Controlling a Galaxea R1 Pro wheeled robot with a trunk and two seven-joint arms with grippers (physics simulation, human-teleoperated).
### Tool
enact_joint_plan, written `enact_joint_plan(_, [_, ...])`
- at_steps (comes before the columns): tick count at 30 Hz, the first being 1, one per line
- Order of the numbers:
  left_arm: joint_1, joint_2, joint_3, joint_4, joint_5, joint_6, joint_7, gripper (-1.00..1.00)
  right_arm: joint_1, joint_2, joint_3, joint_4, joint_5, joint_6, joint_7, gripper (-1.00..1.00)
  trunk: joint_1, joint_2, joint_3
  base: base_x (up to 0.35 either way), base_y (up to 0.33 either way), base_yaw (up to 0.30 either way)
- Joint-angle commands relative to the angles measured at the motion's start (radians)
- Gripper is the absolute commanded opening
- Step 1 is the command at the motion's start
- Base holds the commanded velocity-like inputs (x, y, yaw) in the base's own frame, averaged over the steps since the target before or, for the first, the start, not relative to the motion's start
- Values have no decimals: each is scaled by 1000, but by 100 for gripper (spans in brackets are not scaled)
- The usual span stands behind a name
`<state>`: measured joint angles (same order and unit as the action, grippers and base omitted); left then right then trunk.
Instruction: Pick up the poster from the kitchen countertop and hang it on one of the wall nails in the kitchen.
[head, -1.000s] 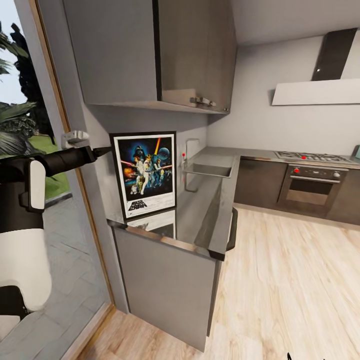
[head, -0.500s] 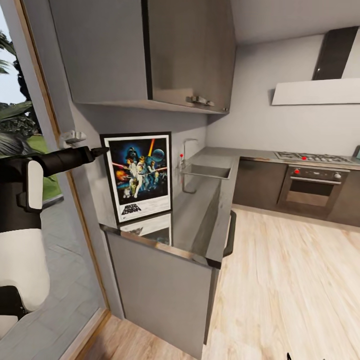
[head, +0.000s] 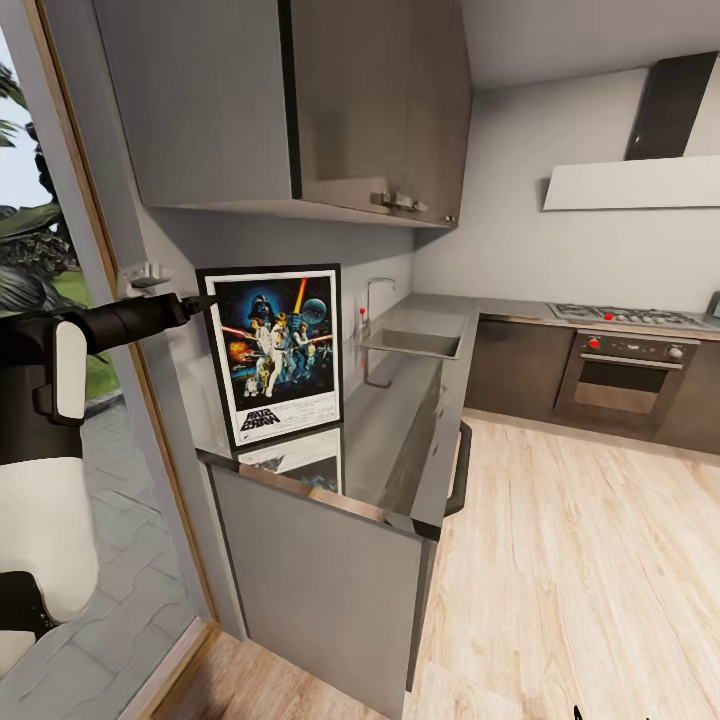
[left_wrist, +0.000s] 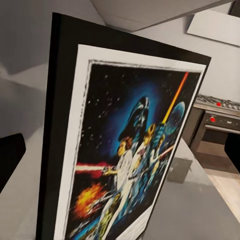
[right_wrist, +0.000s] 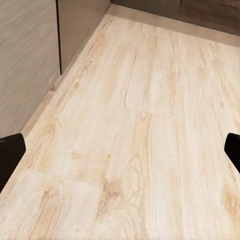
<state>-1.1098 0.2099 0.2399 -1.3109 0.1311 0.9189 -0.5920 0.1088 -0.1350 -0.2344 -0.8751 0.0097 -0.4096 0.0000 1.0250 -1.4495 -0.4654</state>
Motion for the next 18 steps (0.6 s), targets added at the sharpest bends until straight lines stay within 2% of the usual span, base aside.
enact_joint_plan(1, [-1, 0, 1, 0, 7, 8, 2, 100, 0, 0, 0, -1, 1, -1, 0, 100, 0, -1, -1, 0, 0, 0])
enact_joint_plan(3, [-1, 0, 1, 0, 7, 7, 3, 100, 0, 0, 0, -1, 1, -1, 0, 100, 0, -1, -1, 0, 0, 0])
enact_joint_plan(10, [-1, 0, 2, 1, -7, 6, 64, 100, 0, 0, 0, 3, 1, -1, 0, 100, 0, -1, -1, 0, 0, 0])
enact_joint_plan(18, [-1, 0, 2, 1, -10, 6, 78, 100, 0, 0, 0, 13, 1, -2, 0, 100, 0, -1, -1, 0, 0, 0])
